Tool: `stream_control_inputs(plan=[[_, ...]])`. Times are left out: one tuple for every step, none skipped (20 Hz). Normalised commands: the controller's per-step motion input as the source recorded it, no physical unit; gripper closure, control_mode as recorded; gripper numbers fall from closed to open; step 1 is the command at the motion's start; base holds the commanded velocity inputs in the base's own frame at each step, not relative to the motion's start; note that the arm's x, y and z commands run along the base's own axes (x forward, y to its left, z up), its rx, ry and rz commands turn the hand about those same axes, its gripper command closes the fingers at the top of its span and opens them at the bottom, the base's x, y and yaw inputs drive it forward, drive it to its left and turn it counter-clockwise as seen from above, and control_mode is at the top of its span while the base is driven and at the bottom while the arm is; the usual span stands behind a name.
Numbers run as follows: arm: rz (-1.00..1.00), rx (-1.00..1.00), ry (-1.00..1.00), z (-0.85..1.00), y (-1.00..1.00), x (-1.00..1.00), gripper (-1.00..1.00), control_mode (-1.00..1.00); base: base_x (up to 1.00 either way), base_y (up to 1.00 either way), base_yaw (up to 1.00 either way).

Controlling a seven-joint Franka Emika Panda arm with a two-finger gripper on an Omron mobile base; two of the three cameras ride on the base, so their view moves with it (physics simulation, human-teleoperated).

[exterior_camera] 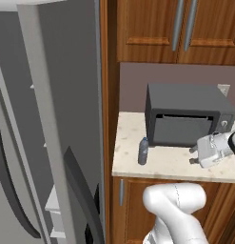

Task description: Take the bottled waters from the counter and place them in the freezer to freeze. Close the freezer door after placing the bottles.

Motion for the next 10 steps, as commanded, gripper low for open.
stream_control_inputs(plan=[[0.13,0.03,-0.43,-0.08,-0.06,0.36,-1.00,-1.00,0.00,0.00,0.00],[0.14,0.00,-0.49,0.00,0.00,0.32,-1.00,-1.00,0.00,0.00,0.00],[0.13,0.00,-0.50,0.00,0.00,0.26,-1.00,-1.00,0.00,0.00,0.00],[0.13,0.00,-0.44,0.00,0.00,0.15,-1.00,-1.00,0.00,0.00,0.00],[0.16,0.00,-0.42,0.00,0.00,0.11,-1.00,-1.00,0.00,0.00,0.00],[0.16,0.00,-0.39,-0.01,0.00,0.11,-1.00,-1.00,0.00,0.00,0.00],[0.17,0.00,-0.41,0.00,0.00,0.05,-1.00,-1.00,0.00,0.00,0.00],[0.15,0.00,-0.36,0.00,0.00,0.06,-1.00,-1.00,0.00,0.00,0.00],[0.08,0.00,-0.23,-0.06,0.00,0.06,-1.00,-1.00,0.00,0.00,0.00],[0.00,0.00,-0.08,0.00,-0.05,0.05,-1.00,-1.00,0.00,0.00,0.00]])
